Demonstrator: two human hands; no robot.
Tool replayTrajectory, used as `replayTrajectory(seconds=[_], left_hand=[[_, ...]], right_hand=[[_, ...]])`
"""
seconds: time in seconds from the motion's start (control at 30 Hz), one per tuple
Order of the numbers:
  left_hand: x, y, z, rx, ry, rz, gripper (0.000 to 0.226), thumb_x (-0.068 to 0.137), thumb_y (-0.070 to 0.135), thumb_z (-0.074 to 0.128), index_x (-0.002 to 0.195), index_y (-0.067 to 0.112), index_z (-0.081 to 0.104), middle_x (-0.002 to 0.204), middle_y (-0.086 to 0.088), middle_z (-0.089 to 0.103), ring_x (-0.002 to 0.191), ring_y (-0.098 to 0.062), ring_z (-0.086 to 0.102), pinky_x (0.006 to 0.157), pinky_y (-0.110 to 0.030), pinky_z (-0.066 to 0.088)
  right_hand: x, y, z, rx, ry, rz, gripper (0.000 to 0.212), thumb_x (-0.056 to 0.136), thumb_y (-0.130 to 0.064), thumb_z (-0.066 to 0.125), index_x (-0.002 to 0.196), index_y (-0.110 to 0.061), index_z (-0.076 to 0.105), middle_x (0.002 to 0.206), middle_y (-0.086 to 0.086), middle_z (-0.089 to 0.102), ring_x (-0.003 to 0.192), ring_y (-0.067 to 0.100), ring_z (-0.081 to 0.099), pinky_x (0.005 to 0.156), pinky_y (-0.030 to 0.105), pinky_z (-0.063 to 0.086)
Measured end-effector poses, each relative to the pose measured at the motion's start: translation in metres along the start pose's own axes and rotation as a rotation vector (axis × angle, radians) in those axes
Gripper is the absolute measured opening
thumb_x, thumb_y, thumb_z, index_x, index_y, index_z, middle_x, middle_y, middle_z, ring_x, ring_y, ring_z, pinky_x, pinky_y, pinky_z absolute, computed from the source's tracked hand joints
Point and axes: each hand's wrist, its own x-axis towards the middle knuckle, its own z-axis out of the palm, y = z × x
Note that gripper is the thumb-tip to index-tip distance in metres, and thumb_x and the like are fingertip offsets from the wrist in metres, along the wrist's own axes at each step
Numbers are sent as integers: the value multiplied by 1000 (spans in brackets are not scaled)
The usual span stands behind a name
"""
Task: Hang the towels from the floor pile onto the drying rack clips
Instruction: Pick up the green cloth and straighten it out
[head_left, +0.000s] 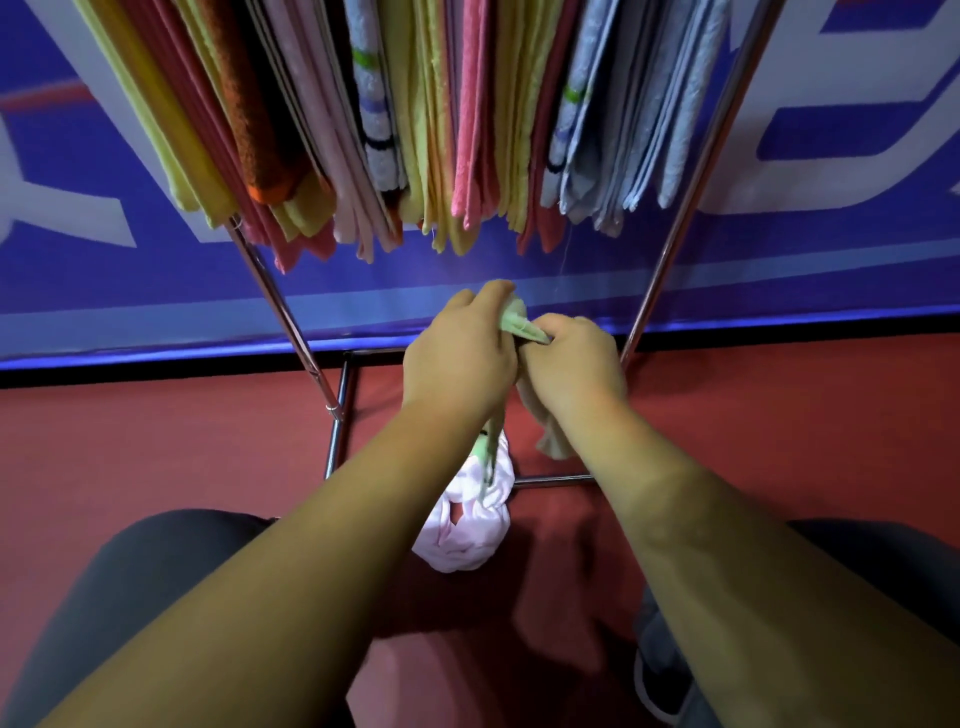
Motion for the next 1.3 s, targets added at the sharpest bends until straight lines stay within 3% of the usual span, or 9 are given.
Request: replayTrajectory(seconds=[0.17,0.27,0.37,0.47,0.6,0.7,0.9,1.13,1.3], left_hand=[[-14,19,-29,-147,-10,7,50,88,33,49,138,28,48,129,-3,65,112,-32,61,80,-46,53],[-20,30,-40,-85,-16,-12,48,92,16,58,137,23,43,124,-8,66,108,-38,61,72,-45,48],[-27,42,-53,68,4,14,54,90,6,55,140,21,37,119,-11,65,99,-43,63,65,-44,41],[-32,56,-68,200,17,85,39,92,8,51,128,17,38,104,-9,59,87,-45,64,60,-43,38],[-30,87,-94,211,62,152,22,96,19,51,115,15,42,94,-7,59,82,-41,62,58,-41,36],[-21,117,-121,185,96,134,12,96,21,50,101,17,40,85,-2,51,75,-34,50,60,-40,34],[9,186,-177,147,138,165,12,95,28,55,96,19,48,91,-5,51,86,-37,58,70,-39,42],[49,246,-219,111,160,219,10,96,19,55,87,16,53,81,-4,54,75,-31,59,59,-36,43],[75,281,-232,41,88,194,18,96,10,57,80,15,50,83,-9,62,83,-33,69,73,-43,61]], right_hand=[[-8,-2,-20,-50,6,-85,26,90,-15,55,105,-19,75,109,10,60,104,37,59,85,40,51],[-23,-11,-42,131,6,-48,29,94,-10,50,110,-15,74,103,9,72,95,31,63,76,35,47],[-34,-22,-67,167,61,-39,22,93,-12,48,96,-9,70,92,11,71,88,36,63,70,38,49],[-40,-41,-92,139,89,-77,20,94,-16,51,88,-7,68,83,10,67,80,34,57,64,35,39],[-48,-68,-129,114,173,-171,36,103,-39,52,90,-12,72,89,14,72,84,38,62,69,39,51],[-50,-85,-163,107,207,-211,33,102,-32,51,79,-13,65,79,9,67,77,34,61,59,36,43],[-43,-115,-244,9,319,-256,16,92,-15,51,82,-11,64,82,7,64,77,32,54,53,30,33],[-20,-139,-318,-119,414,-311,21,93,-10,49,84,-15,67,84,8,64,67,20,54,52,28,32],[7,-148,-353,-187,475,-297,20,94,-10,50,91,-13,69,86,11,65,70,28,57,52,29,34]])
